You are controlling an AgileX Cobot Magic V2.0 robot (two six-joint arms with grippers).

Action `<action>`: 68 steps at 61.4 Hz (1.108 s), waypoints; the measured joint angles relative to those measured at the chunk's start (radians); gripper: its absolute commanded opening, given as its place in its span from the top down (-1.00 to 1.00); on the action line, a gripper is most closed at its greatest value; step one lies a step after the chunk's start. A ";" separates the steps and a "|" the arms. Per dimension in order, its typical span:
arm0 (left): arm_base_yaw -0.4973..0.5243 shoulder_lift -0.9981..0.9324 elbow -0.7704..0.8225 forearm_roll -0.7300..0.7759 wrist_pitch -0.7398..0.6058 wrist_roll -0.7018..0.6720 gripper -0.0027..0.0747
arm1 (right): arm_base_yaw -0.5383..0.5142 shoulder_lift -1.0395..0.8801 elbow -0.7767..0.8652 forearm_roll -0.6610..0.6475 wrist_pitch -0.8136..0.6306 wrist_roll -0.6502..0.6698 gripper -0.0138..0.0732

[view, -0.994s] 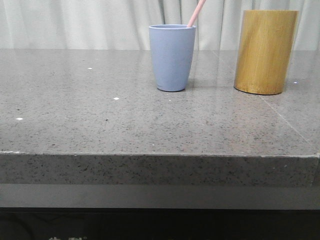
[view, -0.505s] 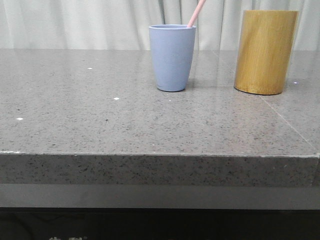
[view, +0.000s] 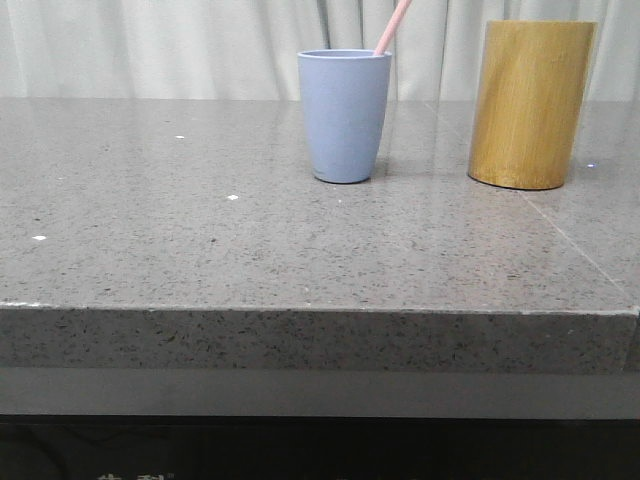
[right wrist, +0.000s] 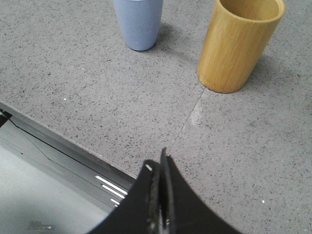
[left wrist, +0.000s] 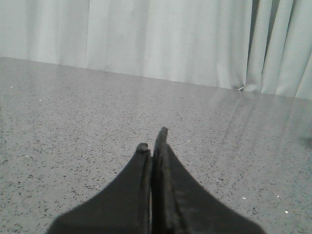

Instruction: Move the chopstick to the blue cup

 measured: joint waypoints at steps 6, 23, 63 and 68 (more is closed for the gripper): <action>0.000 0.000 0.000 -0.002 -0.002 -0.002 0.98 | 0.000 0.000 0.000 0.000 0.000 0.000 0.84; 0.000 0.000 0.000 0.110 -0.002 -0.147 0.98 | 0.000 0.000 0.000 0.000 0.000 0.000 0.84; 0.000 0.000 0.000 0.120 0.010 -0.141 0.98 | 0.000 0.000 0.000 0.000 0.000 0.000 0.84; 0.000 0.000 0.000 0.120 0.010 -0.141 0.98 | 0.000 0.000 0.000 0.000 0.000 0.000 0.84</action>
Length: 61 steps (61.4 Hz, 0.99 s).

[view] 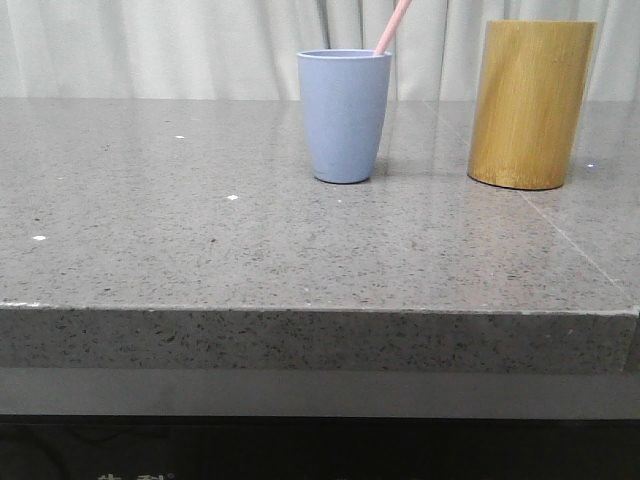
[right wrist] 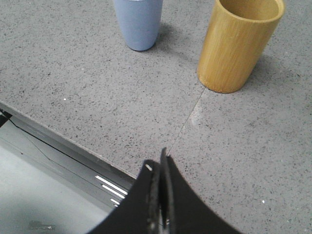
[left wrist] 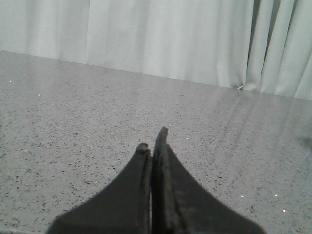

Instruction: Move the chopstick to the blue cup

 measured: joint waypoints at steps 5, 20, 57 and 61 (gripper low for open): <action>0.000 0.000 0.000 0.000 0.000 0.000 0.98 | 0.000 0.000 0.000 0.000 0.000 0.000 0.84; 0.000 0.000 0.000 0.000 0.000 0.000 0.98 | 0.000 0.000 0.000 0.000 0.000 0.000 0.84; 0.000 0.000 0.000 0.000 0.000 0.002 0.98 | -0.322 -0.501 0.620 0.002 -0.605 0.000 0.84; 0.000 0.000 0.000 0.000 0.000 0.002 0.98 | -0.327 -0.552 0.708 0.002 -0.673 0.000 0.84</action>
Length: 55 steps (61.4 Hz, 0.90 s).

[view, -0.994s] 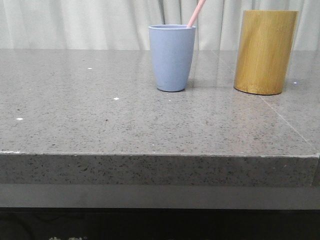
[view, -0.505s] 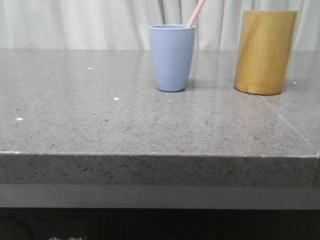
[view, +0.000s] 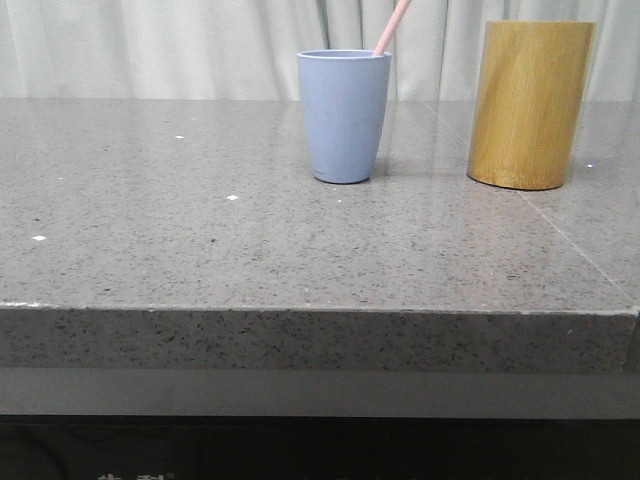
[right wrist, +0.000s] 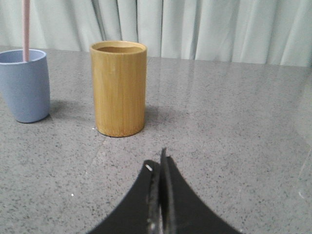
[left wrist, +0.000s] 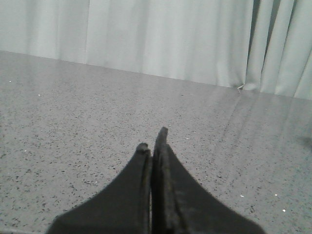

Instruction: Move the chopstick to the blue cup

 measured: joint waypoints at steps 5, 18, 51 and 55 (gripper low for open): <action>0.000 0.000 0.000 0.000 0.000 0.000 0.98 | 0.000 -0.037 0.066 0.000 -0.047 0.000 0.84; 0.000 0.000 0.000 0.000 0.000 0.000 0.98 | -0.016 -0.071 0.176 0.000 -0.163 0.000 0.84; 0.000 0.000 0.000 0.000 0.000 0.000 0.98 | -0.073 -0.072 0.181 0.001 -0.206 0.000 0.84; 0.000 0.000 0.000 0.000 0.000 0.000 0.98 | -0.078 -0.072 0.181 0.001 -0.206 0.000 0.84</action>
